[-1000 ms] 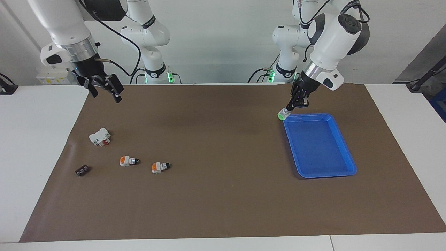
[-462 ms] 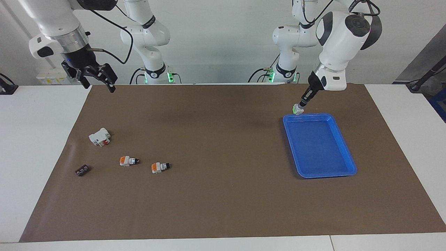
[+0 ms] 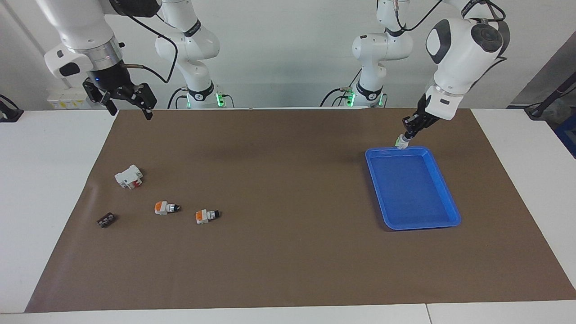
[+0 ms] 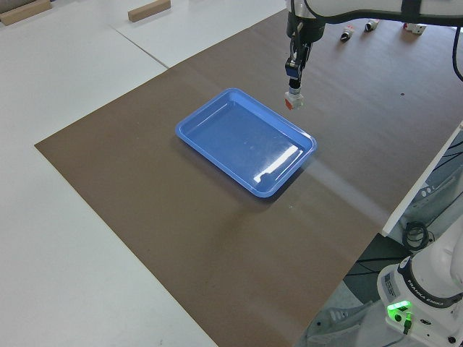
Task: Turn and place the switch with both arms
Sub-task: 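Lower the switch into the blue tray with the left gripper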
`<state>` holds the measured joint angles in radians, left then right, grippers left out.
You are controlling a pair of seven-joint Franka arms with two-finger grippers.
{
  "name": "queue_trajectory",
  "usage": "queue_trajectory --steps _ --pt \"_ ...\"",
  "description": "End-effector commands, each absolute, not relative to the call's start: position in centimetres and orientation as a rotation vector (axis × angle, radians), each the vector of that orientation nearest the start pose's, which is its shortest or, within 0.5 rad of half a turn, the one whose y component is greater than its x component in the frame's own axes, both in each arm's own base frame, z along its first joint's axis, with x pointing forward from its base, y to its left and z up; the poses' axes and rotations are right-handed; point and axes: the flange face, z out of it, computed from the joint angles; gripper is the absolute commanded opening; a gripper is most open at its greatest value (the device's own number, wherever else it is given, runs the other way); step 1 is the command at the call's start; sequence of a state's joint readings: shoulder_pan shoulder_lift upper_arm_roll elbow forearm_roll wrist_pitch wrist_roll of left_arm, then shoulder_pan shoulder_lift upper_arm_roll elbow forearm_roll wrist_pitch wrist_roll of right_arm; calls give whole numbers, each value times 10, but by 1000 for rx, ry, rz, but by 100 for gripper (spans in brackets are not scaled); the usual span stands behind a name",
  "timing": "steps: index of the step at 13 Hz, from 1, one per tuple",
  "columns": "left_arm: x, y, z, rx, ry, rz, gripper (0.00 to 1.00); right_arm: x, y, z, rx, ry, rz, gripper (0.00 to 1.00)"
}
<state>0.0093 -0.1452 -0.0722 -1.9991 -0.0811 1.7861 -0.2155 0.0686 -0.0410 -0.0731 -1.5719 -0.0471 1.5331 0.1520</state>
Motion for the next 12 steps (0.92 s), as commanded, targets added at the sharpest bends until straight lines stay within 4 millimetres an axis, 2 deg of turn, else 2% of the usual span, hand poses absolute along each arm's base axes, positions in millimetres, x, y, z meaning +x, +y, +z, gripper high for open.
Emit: queue_trajectory --steps 1,4,5,7,9,12 --pt "489 -16 502 -3185 -66 47 0 542 -13 645 -3194 229 -33 100" --pt "479 5 465 -3183 119 32 0 540 -13 645 -3194 235 -23 100" --pt "479 19 452 -3180 149 23 0 540 -13 645 -3194 237 -18 100" --pt "488 31 426 -3174 263 -9 0 540 -13 645 -3192 239 -21 100" --pt "491 53 412 -3167 362 0 0 540 -13 645 -3191 239 -20 100" --pt "495 67 391 -3151 527 16 0 540 -14 645 -3191 239 -20 100"
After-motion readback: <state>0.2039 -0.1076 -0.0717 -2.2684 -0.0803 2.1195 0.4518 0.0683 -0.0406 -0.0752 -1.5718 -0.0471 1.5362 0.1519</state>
